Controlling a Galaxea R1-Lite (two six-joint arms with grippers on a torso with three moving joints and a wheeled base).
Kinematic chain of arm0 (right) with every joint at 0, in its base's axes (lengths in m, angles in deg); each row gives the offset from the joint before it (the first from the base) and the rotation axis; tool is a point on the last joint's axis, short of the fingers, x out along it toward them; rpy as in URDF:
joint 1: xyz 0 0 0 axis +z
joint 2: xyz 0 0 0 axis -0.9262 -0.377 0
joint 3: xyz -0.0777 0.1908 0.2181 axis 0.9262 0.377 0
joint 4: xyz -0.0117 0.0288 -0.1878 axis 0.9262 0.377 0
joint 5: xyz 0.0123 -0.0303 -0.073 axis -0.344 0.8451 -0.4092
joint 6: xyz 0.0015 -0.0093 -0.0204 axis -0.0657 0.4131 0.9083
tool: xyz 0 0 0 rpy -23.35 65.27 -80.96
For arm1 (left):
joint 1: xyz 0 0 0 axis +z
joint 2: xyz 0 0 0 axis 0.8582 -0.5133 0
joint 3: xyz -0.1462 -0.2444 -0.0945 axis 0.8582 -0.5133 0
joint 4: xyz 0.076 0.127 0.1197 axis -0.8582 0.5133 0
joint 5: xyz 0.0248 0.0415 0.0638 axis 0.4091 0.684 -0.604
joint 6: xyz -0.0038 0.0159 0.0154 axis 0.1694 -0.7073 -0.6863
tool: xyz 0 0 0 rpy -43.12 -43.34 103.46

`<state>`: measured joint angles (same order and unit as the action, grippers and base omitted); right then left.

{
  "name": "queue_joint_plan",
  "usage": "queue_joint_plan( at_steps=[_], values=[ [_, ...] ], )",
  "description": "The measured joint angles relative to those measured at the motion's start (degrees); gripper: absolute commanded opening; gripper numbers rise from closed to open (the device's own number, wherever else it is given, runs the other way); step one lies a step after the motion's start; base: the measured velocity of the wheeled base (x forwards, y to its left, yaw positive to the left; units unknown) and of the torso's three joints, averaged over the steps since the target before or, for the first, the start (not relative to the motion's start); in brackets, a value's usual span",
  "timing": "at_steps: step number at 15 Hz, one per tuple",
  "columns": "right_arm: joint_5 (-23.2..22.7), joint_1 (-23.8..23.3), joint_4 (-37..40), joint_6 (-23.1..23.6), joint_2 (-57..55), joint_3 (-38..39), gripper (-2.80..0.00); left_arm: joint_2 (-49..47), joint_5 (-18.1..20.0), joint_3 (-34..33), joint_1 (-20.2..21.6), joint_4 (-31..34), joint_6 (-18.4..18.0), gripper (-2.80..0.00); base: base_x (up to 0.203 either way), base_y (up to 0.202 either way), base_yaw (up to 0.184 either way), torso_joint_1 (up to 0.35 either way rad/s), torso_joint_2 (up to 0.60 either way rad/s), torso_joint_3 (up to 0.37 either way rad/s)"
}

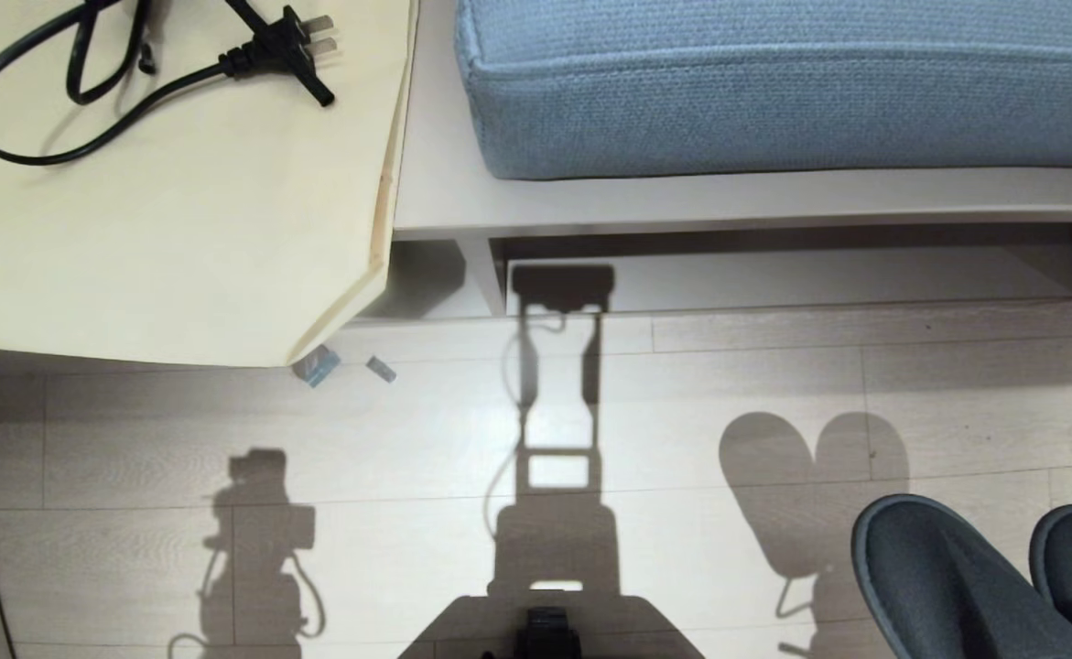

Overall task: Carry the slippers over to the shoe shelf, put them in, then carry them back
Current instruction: Place the slippers on the floor

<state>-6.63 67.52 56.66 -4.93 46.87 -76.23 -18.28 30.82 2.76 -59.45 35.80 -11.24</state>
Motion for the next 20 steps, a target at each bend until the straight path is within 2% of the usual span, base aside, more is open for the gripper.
queue_joint_plan(
  at_steps=[20],
  values=[
    [0.1, 0.0, 0.1, -1.5, -0.1, 0.0, -2.80, 0.0, -0.3, 0.0, 0.0, -0.1, 1.9, -2.80, 0.000, 0.000, 0.000, 0.003, 0.00, 0.202]
  ],
)
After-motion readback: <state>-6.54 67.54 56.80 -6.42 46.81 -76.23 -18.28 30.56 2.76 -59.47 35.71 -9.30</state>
